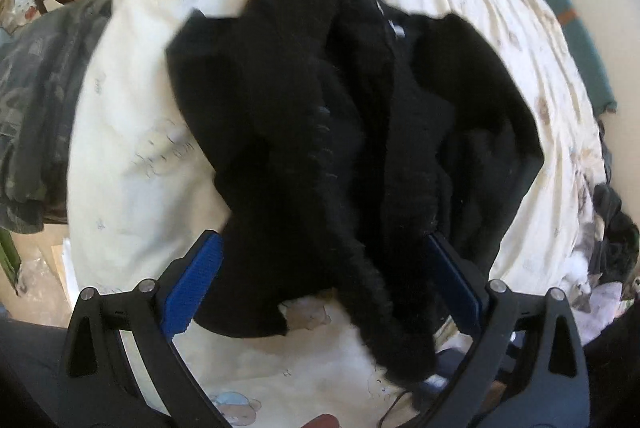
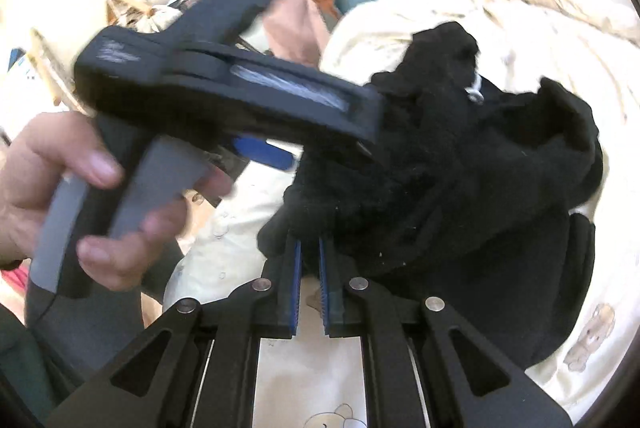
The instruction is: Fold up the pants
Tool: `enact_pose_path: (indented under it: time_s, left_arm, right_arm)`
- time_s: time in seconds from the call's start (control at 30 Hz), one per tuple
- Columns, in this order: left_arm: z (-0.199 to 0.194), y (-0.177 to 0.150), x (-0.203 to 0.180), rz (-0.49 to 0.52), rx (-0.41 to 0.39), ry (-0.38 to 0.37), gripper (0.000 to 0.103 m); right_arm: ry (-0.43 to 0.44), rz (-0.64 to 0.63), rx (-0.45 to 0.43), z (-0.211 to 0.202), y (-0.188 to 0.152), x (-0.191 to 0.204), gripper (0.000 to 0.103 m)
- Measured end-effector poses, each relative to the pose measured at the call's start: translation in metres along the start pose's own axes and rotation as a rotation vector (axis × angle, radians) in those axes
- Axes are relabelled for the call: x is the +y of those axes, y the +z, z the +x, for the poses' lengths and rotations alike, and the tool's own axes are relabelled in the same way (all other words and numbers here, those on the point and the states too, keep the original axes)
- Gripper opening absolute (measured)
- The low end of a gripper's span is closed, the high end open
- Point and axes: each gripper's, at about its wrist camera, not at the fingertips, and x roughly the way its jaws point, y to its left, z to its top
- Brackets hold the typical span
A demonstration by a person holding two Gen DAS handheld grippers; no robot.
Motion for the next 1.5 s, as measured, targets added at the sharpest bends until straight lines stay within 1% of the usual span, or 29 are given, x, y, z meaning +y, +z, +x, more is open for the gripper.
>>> enact_pose_path:
  time_s: [0.07, 0.13, 0.17, 0.2, 0.23, 0.27, 0.3, 0.37, 0.4, 0.53, 0.67, 0.77, 0.87, 0.93, 0.97, 1.0, 1.03, 1.07, 1.13, 1.17, 1.2, 1.27, 1.3, 1.33, 1.37, 1.4, 1.43, 1.47, 1.5]
  left_arm:
    - [0.005, -0.001, -0.009, 0.025, 0.012, 0.003, 0.098]
    - [0.015, 0.001, -0.02, 0.073, 0.038, 0.02, 0.095]
    - [0.02, 0.002, -0.025, 0.096, 0.049, 0.031, 0.078]
    - [0.027, 0.004, -0.029, 0.119, 0.075, 0.041, 0.066]
    - [0.031, 0.005, -0.03, 0.125, 0.09, 0.034, 0.064]
    - [0.034, 0.006, -0.032, 0.132, 0.102, 0.026, 0.052]
    - [0.034, 0.008, -0.033, 0.139, 0.102, 0.027, 0.037]
    - [0.032, 0.011, -0.034, 0.156, 0.091, 0.042, 0.018]
    - [0.03, 0.012, -0.033, 0.158, 0.08, 0.048, 0.014]
    - [0.021, 0.01, -0.024, 0.161, 0.057, 0.048, 0.012]
    - [-0.003, 0.006, -0.021, 0.198, 0.013, 0.061, 0.011]
    - [-0.02, 0.002, -0.023, 0.232, -0.006, 0.076, 0.011]
    - [-0.038, 0.001, -0.015, 0.28, -0.039, 0.097, 0.01]
    - [-0.046, 0.003, -0.004, 0.281, -0.052, 0.1, 0.01]
    - [-0.048, 0.007, 0.002, 0.277, -0.058, 0.106, 0.01]
    - [-0.05, 0.009, 0.011, 0.273, -0.067, 0.119, 0.01]
    - [-0.051, 0.01, 0.018, 0.267, -0.073, 0.131, 0.01]
    - [-0.051, 0.013, 0.027, 0.251, -0.076, 0.143, 0.01]
    - [-0.049, 0.016, 0.037, 0.229, -0.077, 0.156, 0.01]
    - [-0.046, 0.017, 0.042, 0.215, -0.074, 0.161, 0.01]
    - [-0.043, 0.018, 0.047, 0.205, -0.07, 0.168, 0.01]
    - [-0.036, 0.017, 0.051, 0.204, -0.073, 0.2, 0.01]
    - [-0.032, 0.018, 0.054, 0.203, -0.072, 0.218, 0.01]
    - [-0.026, 0.02, 0.056, 0.204, -0.071, 0.236, 0.01]
    - [-0.02, 0.021, 0.059, 0.199, -0.067, 0.249, 0.01]
    - [-0.017, 0.021, 0.06, 0.194, -0.063, 0.259, 0.01]
    - [-0.012, 0.024, 0.063, 0.183, -0.058, 0.267, 0.01]
    - [-0.008, 0.027, 0.065, 0.165, -0.056, 0.272, 0.01]
    - [-0.004, 0.031, 0.068, 0.149, -0.058, 0.28, 0.01]
  right_arm:
    - [0.018, 0.02, 0.02, 0.005, -0.002, -0.005, 0.008]
    - [0.044, 0.041, 0.02, 0.004, -0.002, -0.009, 0.008]
    - [0.046, 0.043, 0.018, 0.003, -0.002, -0.01, 0.008]
    - [0.047, 0.045, 0.015, 0.002, -0.002, -0.011, 0.008]
    - [0.051, 0.052, 0.016, 0.002, -0.002, -0.012, 0.008]
    - [0.051, 0.056, 0.017, 0.001, -0.002, -0.012, 0.008]
    - [0.052, 0.061, 0.021, 0.002, -0.003, -0.013, 0.008]
    - [0.082, 0.074, 0.03, 0.003, -0.003, -0.016, 0.008]
    - [0.097, 0.08, 0.032, 0.002, -0.003, -0.017, 0.008]
    - [0.086, 0.083, 0.039, -0.006, -0.002, -0.015, 0.008]
    - [0.081, 0.185, -0.041, -0.033, 0.001, -0.037, 0.012]
    - [0.027, 0.286, -0.126, -0.061, 0.001, -0.064, 0.012]
    - [-0.053, 0.391, -0.168, -0.077, -0.002, -0.092, 0.013]
    - [-0.134, 0.475, -0.176, -0.081, -0.003, -0.114, 0.026]
    - [-0.158, 0.525, -0.18, -0.08, -0.004, -0.127, 0.047]
    - [-0.184, 0.569, -0.171, -0.078, -0.004, -0.137, 0.077]
    - [-0.205, 0.615, -0.17, -0.074, -0.005, -0.148, 0.087]
    - [-0.216, 0.638, -0.168, -0.069, -0.005, -0.156, 0.092]
    - [-0.246, 0.684, -0.128, -0.053, -0.003, -0.172, 0.092]
    - [-0.241, 0.713, -0.099, -0.042, -0.003, -0.182, 0.092]
    - [-0.225, 0.749, -0.073, -0.031, -0.005, -0.19, 0.092]
    - [-0.177, 0.819, 0.022, 0.002, -0.013, -0.202, 0.092]
    - [-0.145, 0.831, 0.059, 0.015, -0.015, -0.202, 0.091]
    - [-0.107, 0.815, 0.097, 0.031, -0.017, -0.199, 0.091]
    - [-0.108, 0.778, 0.127, 0.041, -0.015, -0.19, 0.09]
    - [-0.131, 0.722, 0.148, 0.049, -0.013, -0.18, 0.09]
    - [-0.143, 0.64, 0.16, 0.055, -0.01, -0.163, 0.087]
    - [-0.138, 0.59, 0.172, 0.059, -0.007, -0.153, 0.079]
    - [-0.134, 0.547, 0.2, 0.064, -0.006, -0.141, 0.065]
